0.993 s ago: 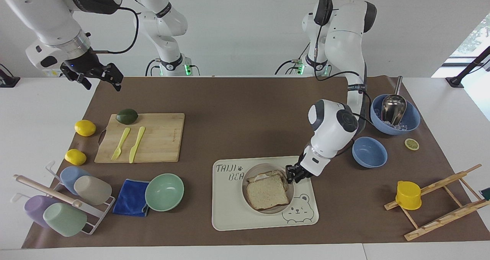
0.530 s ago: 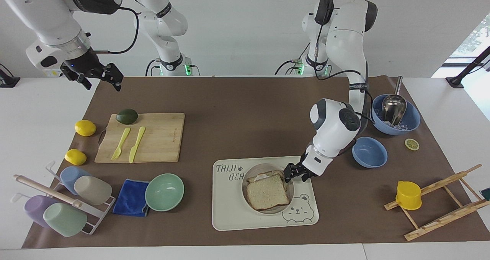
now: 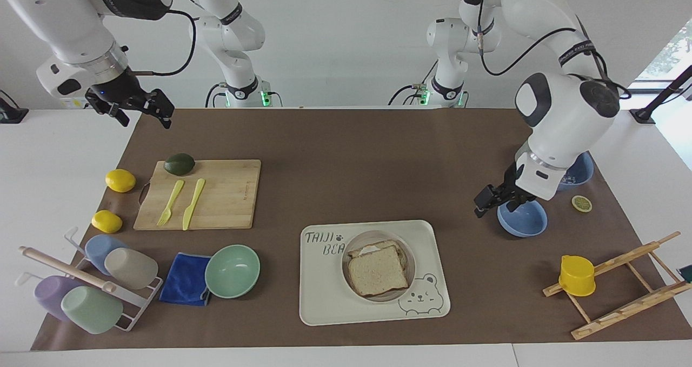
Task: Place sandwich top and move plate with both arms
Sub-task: 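Release the plate on the tray and withdraw the left gripper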
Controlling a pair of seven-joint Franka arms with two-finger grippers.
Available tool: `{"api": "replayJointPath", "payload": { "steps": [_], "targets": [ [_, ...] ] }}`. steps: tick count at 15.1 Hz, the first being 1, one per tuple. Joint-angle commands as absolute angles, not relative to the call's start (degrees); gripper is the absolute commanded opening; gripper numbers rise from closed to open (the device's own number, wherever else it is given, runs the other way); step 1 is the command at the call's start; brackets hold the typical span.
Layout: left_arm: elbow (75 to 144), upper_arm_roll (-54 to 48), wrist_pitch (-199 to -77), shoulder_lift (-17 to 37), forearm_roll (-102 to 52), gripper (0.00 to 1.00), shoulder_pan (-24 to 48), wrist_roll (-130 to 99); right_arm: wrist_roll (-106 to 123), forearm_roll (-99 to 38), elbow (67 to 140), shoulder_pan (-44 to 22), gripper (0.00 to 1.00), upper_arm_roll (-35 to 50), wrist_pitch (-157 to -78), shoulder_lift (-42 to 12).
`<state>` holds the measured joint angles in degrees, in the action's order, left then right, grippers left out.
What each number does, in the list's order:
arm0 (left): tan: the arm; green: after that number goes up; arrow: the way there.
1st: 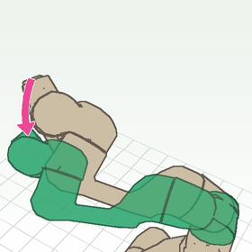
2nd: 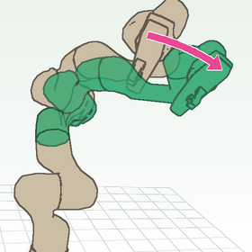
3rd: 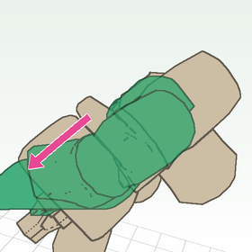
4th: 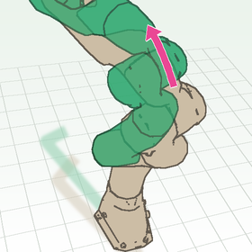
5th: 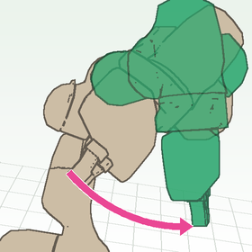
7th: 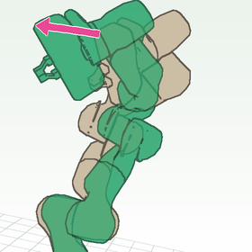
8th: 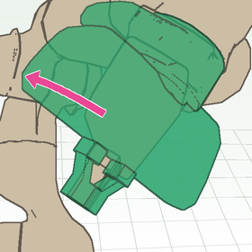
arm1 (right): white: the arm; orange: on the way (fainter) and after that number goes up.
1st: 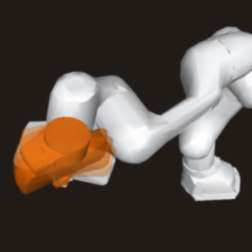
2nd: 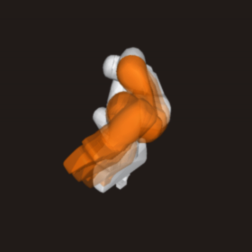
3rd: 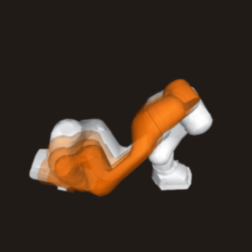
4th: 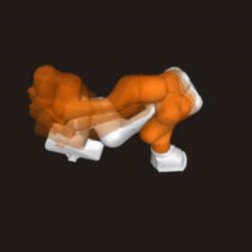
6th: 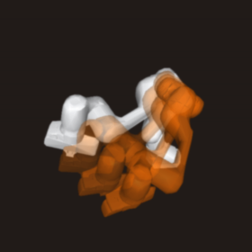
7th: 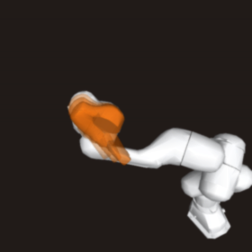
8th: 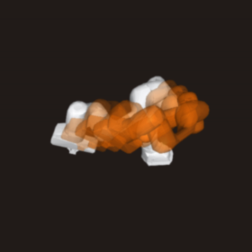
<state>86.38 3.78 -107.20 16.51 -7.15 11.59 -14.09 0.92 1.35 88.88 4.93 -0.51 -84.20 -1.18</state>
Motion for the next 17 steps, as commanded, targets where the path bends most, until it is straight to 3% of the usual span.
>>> {"api": "replayJointPath", "payload": {
  "steps": [1,6,10,14,17],
  "targets": [
    [88.8,4.1,-101.1,10.0,-2.2,1.00,10.8,-13.4,0.4,0.4,90.0,5.4,1.00,-0.2,-84.3,0.1],
    [89.3,4.0,-90.1,2.2,-1.7,1.00,9.1,-7.8,0.4,0.4,90.0,5.4,1.00,-0.3,-84.3,0.0],
    [97.6,3.5,-87.4,-4.5,0.8,1.00,9.8,-5.2,0.4,0.4,90.0,5.4,1.00,-0.3,-84.3,0.1],
    [99.5,3.8,-94.6,-4.6,0.4,1.00,9.3,-5.8,0.4,0.4,90.0,5.4,1.00,-0.3,-84.4,0.1],
    [98.6,4.0,-93.4,-3.3,-0.2,1.00,9.1,-5.9,0.4,0.4,90.0,5.4,1.00,-0.2,-84.3,0.1]
  ]
}}
